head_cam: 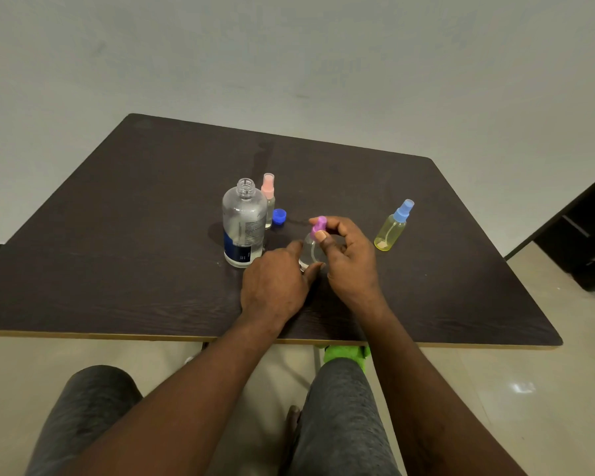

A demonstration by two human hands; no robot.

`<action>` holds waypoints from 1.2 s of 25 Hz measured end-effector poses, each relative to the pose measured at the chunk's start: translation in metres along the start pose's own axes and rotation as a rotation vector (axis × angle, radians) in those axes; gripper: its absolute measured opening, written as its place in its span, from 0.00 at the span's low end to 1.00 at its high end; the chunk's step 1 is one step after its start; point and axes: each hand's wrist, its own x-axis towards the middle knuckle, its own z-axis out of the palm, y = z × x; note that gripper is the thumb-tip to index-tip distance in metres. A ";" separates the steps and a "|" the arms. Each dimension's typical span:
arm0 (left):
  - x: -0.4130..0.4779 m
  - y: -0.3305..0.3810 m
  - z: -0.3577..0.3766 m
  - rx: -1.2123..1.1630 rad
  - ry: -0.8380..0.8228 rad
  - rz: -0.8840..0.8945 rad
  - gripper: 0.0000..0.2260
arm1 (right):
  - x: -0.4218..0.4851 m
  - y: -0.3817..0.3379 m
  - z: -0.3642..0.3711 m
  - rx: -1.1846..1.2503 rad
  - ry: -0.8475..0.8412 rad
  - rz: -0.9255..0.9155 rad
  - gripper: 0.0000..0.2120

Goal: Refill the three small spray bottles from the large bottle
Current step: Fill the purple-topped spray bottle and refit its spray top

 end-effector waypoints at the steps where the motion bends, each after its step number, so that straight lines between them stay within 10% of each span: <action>1: 0.000 0.000 0.000 0.002 0.005 -0.002 0.21 | 0.000 0.000 0.001 -0.013 0.012 -0.003 0.08; 30: 0.000 0.007 -0.006 0.041 -0.033 -0.069 0.19 | 0.067 0.021 0.027 -0.146 -0.018 0.114 0.19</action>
